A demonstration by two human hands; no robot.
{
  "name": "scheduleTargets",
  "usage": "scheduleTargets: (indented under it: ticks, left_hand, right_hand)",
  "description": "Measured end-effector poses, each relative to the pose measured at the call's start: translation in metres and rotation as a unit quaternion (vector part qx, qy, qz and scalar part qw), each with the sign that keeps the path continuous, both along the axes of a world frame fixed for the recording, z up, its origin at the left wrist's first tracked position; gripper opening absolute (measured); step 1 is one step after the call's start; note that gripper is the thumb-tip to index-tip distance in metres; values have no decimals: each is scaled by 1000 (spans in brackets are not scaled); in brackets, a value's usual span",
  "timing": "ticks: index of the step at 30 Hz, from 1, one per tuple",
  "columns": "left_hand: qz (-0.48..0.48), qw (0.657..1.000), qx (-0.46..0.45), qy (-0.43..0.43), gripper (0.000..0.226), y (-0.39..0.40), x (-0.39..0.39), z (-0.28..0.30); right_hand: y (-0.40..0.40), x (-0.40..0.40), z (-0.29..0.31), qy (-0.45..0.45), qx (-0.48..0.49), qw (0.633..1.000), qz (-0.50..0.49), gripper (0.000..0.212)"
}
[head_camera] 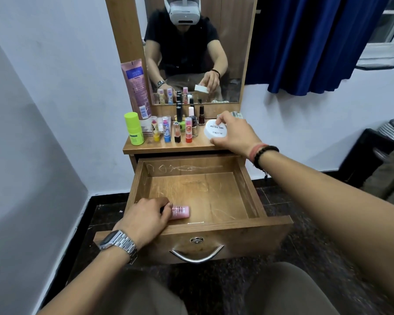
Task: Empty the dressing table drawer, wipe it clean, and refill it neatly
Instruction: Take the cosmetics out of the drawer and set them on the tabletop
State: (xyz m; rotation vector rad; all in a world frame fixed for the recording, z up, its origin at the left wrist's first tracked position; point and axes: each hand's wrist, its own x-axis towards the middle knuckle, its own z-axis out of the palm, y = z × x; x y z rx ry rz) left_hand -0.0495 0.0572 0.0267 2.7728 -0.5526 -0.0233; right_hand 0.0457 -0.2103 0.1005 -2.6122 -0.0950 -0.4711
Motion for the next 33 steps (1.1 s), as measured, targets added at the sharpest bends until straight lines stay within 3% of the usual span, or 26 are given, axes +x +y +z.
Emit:
scheduleTargets:
  ticks: [7,12,17,22,24,26,28,31,33]
  left_hand:
    - [-4,1000,-8,1,28,0,1,0]
    - [-6,1000,-5,-1,28,-1,1,0]
    - [-7,1000,-10,-6,27,-1,1,0]
    - [-8,1000,-4,-13,29,-1,0,0]
    - [-7,1000,11,-4,33,0,1,0]
    - [-7,999,42,28,40,1,3,0]
    - [-9,994,68,79,46,0,4,2]
    - [-14,982,113,152,57,-2,9,6]
    - [-11,968,135,210,65,-5,12,9]
  right_hand:
    - [6,46,-3,70,-64,995,-35,39]
    - [10,43,-13,16,-115,991,-59,23]
    - [13,35,-15,36,-104,992,-64,4]
    - [24,20,-4,34,-152,985,-67,15]
    - [38,7,-1,34,-171,985,-18,16]
    - [56,-11,-4,124,-175,974,77,16]
    - [69,-30,-17,291,-157,930,159,15]
    - [74,-51,-49,492,-155,838,178,14]
    - [68,-58,-64,542,-154,810,162,14]
